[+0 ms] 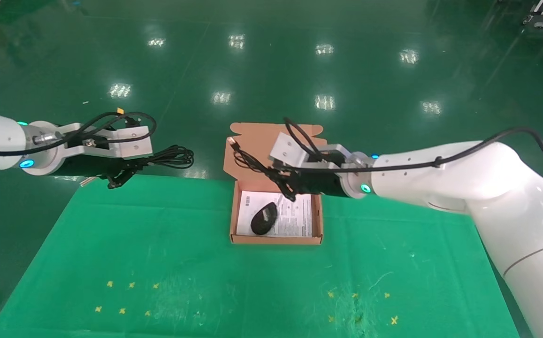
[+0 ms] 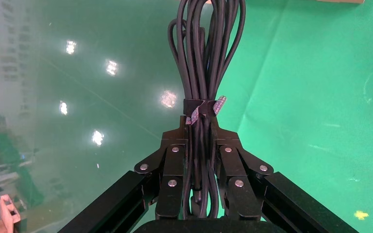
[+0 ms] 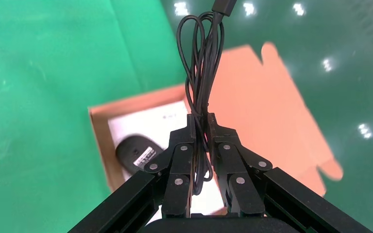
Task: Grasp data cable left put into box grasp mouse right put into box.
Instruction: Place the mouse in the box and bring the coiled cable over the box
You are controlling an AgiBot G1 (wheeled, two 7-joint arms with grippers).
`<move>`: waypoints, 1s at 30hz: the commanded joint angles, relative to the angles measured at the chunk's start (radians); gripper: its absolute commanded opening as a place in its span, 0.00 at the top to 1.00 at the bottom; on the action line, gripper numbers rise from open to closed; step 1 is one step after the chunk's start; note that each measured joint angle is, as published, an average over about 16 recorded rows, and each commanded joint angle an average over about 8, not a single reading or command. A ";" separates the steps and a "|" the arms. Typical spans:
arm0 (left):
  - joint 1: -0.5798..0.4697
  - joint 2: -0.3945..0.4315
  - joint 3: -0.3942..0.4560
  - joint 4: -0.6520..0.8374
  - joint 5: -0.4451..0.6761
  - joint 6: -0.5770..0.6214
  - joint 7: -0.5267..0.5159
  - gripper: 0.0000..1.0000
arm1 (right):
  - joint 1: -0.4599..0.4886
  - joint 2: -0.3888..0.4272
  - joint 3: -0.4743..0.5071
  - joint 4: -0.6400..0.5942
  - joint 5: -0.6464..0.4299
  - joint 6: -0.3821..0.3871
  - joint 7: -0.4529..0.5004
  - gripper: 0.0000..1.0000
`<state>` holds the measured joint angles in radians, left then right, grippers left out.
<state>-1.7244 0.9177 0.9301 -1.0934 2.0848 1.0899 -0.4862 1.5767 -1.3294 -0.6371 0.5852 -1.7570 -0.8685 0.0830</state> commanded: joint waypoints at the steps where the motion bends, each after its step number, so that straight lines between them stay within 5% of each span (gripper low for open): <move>1: 0.000 0.000 0.000 -0.001 0.000 0.000 -0.001 1.00 | -0.004 0.005 -0.003 -0.016 -0.001 0.000 0.000 1.00; 12: 0.000 0.000 0.000 -0.001 0.001 0.000 -0.001 1.00 | -0.032 -0.024 -0.038 -0.079 0.026 0.029 -0.018 1.00; 13: 0.000 0.000 0.000 -0.001 0.001 0.000 -0.001 1.00 | -0.034 -0.026 -0.043 -0.083 0.032 0.034 -0.019 0.94; 20: 0.001 0.000 0.000 -0.002 0.000 0.001 -0.001 1.00 | -0.041 -0.026 -0.069 -0.096 0.060 0.052 -0.019 0.06; 21: 0.001 0.000 0.000 -0.002 0.000 0.001 -0.001 1.00 | -0.042 -0.025 -0.070 -0.096 0.062 0.053 -0.019 0.00; 30: 0.037 0.038 0.009 0.006 -0.015 -0.034 0.024 1.00 | -0.045 0.005 -0.079 -0.066 0.081 0.055 -0.011 0.00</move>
<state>-1.6876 0.9622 0.9391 -1.0773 2.0682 1.0516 -0.4569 1.5323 -1.3237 -0.7139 0.5164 -1.6770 -0.8134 0.0718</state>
